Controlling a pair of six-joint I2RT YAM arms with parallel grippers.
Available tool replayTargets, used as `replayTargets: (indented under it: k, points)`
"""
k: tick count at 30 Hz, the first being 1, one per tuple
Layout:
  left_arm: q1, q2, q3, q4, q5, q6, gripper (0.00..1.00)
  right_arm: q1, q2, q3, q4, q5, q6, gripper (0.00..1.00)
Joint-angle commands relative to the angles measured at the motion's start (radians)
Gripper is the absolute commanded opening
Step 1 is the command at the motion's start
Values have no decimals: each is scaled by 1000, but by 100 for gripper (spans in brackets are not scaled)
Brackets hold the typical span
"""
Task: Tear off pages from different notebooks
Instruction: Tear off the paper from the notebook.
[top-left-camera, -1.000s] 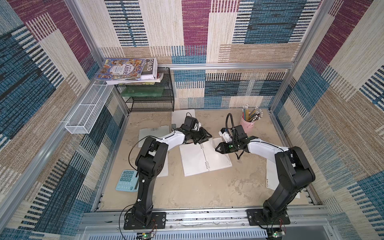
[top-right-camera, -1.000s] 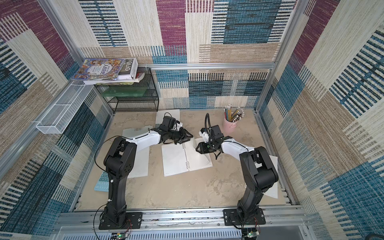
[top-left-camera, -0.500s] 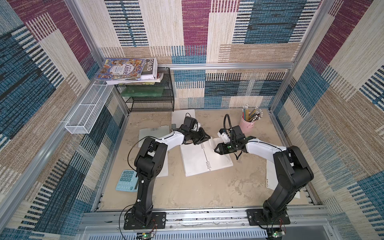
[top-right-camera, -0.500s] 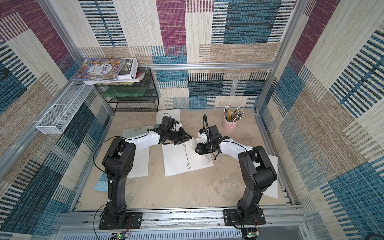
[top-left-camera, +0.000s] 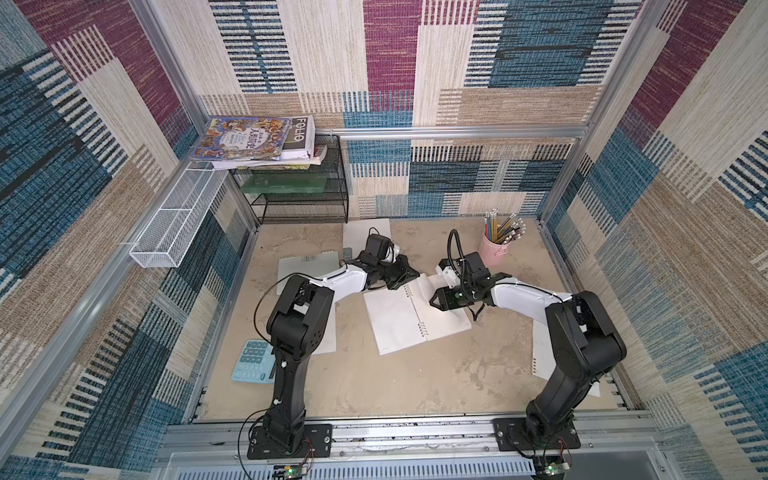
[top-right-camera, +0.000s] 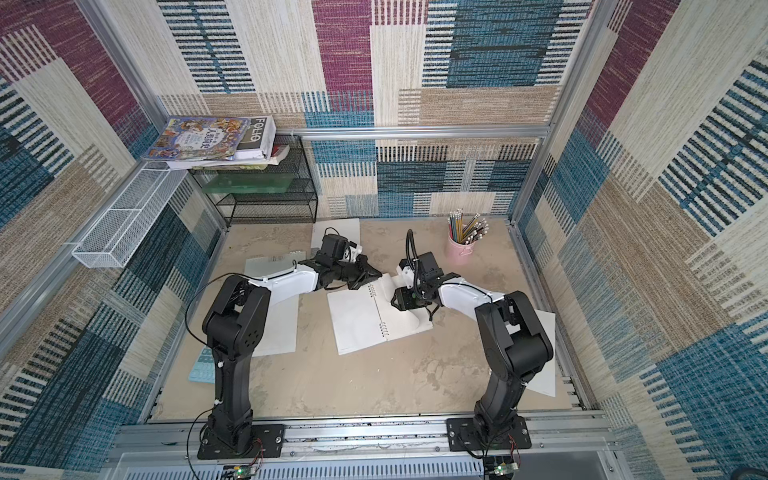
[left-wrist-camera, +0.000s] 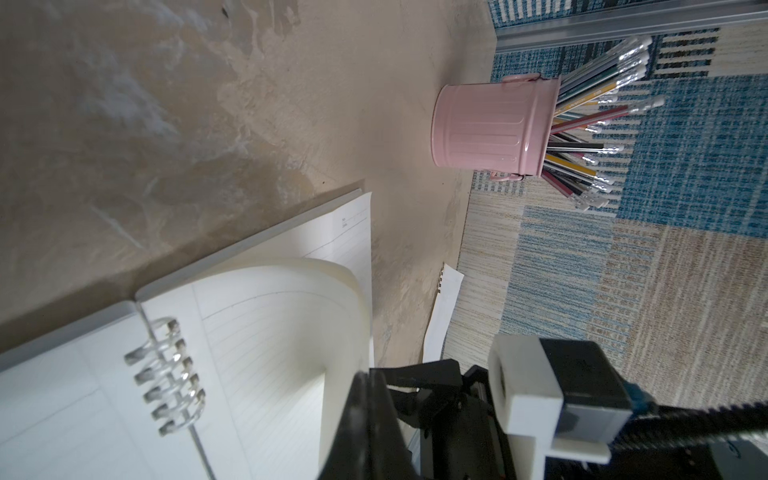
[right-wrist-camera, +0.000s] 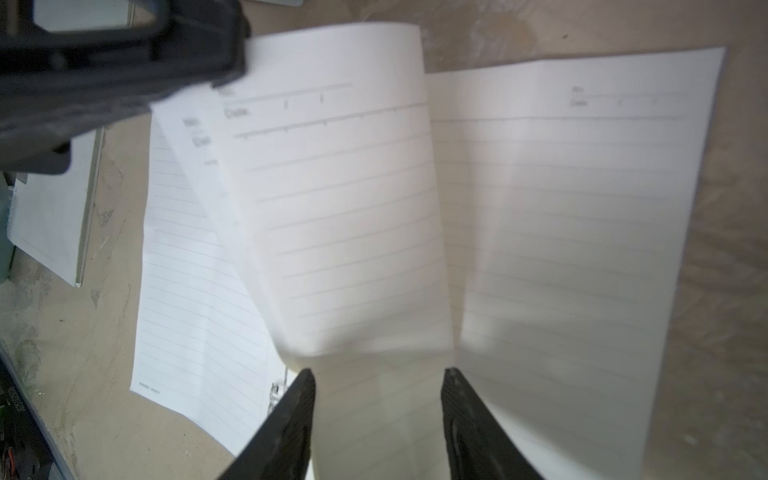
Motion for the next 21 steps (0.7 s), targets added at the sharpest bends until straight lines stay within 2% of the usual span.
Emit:
replayTargets:
  k: [1, 3, 5, 12, 18, 21]
  points:
    - [2, -17, -13, 48, 2, -13, 11, 0, 5, -2, -1, -9, -3, 51]
    - [2, -24, -21, 53, 2, -13, 19, 0, 5, -3, 0, -12, -3, 51]
    - [2, -25, -29, 55, 3, -13, 21, 0, 8, -4, 2, -14, -1, 51]
    - [2, -28, -77, 136, 13, -46, 16, 0, 11, -1, 5, -21, 0, 51]
    - [2, -61, -127, 187, 3, -45, 21, 0, 19, 5, 5, -25, -2, 51]
    - [2, -67, -137, 197, 8, -45, 17, 0, 22, 10, 4, -28, -1, 51]
